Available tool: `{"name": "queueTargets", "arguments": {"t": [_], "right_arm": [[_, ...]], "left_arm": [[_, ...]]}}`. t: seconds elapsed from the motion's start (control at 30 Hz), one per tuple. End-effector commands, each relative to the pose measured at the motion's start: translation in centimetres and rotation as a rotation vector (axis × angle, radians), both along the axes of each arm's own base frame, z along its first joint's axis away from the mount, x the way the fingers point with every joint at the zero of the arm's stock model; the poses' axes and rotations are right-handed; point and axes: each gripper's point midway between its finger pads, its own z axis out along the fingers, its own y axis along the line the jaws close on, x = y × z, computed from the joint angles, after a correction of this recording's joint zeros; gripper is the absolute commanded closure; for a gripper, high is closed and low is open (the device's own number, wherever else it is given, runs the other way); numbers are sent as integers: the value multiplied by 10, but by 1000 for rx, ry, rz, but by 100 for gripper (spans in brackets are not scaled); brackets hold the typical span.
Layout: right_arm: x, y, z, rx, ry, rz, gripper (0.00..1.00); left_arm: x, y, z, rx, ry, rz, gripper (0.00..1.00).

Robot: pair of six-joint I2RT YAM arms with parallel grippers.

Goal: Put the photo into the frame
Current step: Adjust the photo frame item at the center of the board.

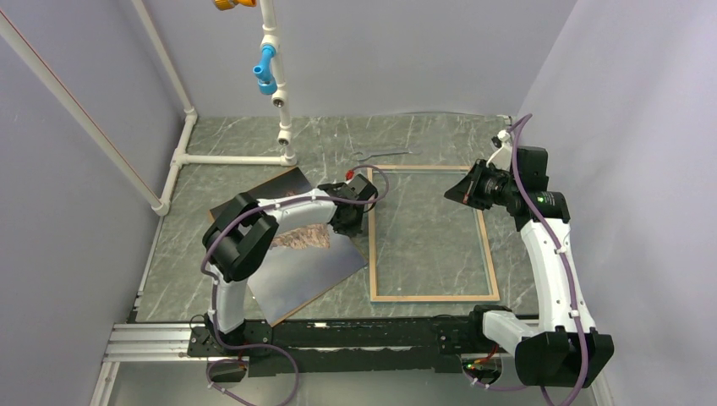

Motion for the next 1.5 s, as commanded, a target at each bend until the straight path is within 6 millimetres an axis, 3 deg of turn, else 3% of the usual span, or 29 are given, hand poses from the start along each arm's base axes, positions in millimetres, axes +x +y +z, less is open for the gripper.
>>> {"name": "queueTargets", "arguments": {"t": [0.0,0.3,0.57,0.7,0.8,0.87,0.93,1.03,1.2,1.37,1.47], "right_arm": [[5,1,14,6,-69,15,100],[3,1,13,8,-69,15,100],[2,3,13,13,-67,24,100],[1,3,12,12,-65,29,100],[0,3,12,10,-65,31,100],[0,3,12,8,-64,31,100],[0,3,11,6,-64,34,100],[-1,3,12,3,-66,35,100],[-1,4,15,7,-71,42,100],[-1,4,17,6,-77,45,100],[-1,5,17,10,-76,48,100]], "left_arm": [[-38,22,-6,72,91,-11,100],[-55,20,-7,95,103,-47,100],[-55,17,6,60,80,-41,100],[-53,12,19,12,63,-27,81],[-53,8,35,-53,34,-15,45],[-53,8,49,-95,6,-10,31],[-55,11,61,-120,-16,-5,27],[-65,20,69,-132,-20,-1,28],[-106,48,57,-130,26,31,40],[-152,72,36,-95,69,50,59],[-175,81,27,-67,88,57,77]]}}
